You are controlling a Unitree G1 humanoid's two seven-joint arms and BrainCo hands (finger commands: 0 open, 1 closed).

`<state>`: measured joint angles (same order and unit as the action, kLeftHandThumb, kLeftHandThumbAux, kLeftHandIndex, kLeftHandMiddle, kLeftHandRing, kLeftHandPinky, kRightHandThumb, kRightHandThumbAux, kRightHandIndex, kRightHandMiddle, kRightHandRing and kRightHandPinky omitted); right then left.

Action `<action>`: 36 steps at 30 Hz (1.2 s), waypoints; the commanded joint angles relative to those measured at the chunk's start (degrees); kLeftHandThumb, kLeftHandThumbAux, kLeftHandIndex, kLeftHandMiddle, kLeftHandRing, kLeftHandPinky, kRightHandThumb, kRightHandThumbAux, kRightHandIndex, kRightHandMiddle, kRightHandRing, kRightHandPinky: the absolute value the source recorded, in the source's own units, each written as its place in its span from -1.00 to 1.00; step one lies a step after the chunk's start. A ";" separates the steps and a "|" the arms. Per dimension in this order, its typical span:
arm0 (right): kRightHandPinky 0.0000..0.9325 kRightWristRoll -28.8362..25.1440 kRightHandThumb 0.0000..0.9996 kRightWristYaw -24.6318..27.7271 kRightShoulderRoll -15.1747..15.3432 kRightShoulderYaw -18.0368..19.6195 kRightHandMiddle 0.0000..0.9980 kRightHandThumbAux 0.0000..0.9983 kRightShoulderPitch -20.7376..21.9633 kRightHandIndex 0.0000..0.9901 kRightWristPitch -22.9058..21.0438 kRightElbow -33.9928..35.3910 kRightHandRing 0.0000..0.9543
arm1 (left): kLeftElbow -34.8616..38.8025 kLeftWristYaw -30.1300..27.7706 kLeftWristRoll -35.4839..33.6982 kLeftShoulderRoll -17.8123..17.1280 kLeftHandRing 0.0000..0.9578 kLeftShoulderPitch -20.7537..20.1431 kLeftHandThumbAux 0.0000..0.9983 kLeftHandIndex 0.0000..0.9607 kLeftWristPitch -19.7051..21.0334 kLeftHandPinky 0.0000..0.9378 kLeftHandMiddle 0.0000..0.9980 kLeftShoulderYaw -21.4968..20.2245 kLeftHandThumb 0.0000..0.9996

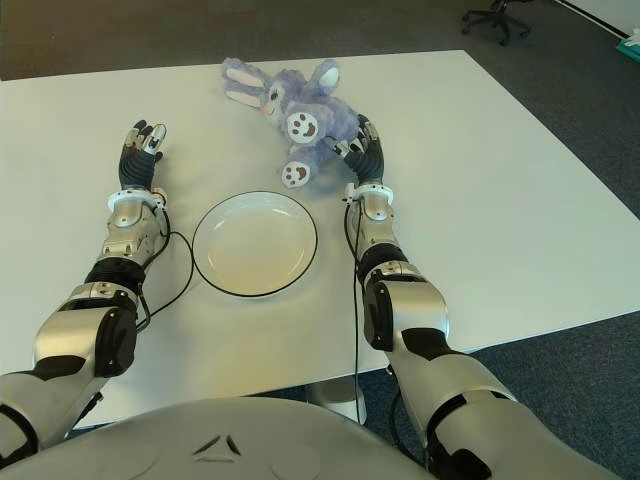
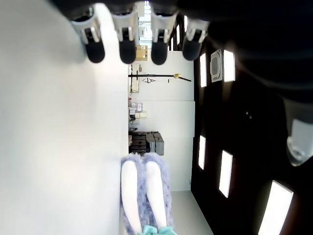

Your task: Put the doll into the plate.

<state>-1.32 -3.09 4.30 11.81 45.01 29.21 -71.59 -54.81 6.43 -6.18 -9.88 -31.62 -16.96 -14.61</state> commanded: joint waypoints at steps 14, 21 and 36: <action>-1.00 3.38 -0.78 -0.86 -0.07 -2.63 -0.99 0.42 -6.65 -0.96 -3.66 -3.79 -1.00 | -3.91 0.45 0.00 1.92 -0.87 5.74 -0.04 -1.00 3.89 -0.97 -0.84 0.18 -1.00; -1.00 5.53 -0.66 -2.31 0.43 -4.87 -1.00 0.26 -6.50 -1.00 -4.67 -3.83 -1.00 | -4.03 0.43 0.00 1.88 -0.89 5.57 -0.04 -1.00 4.19 -1.00 -0.85 0.19 -1.00; -1.00 6.32 -0.53 -2.12 0.64 -6.37 -1.00 0.03 -6.37 -1.00 -5.60 -3.81 -1.00 | -4.23 0.91 0.20 1.83 -0.90 5.38 -0.05 -1.00 4.24 -1.00 -0.86 0.23 -1.00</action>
<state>4.32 -5.53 5.76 5.71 44.98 27.97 -71.61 -54.80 6.46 -6.17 -9.86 -31.64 -16.76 -14.61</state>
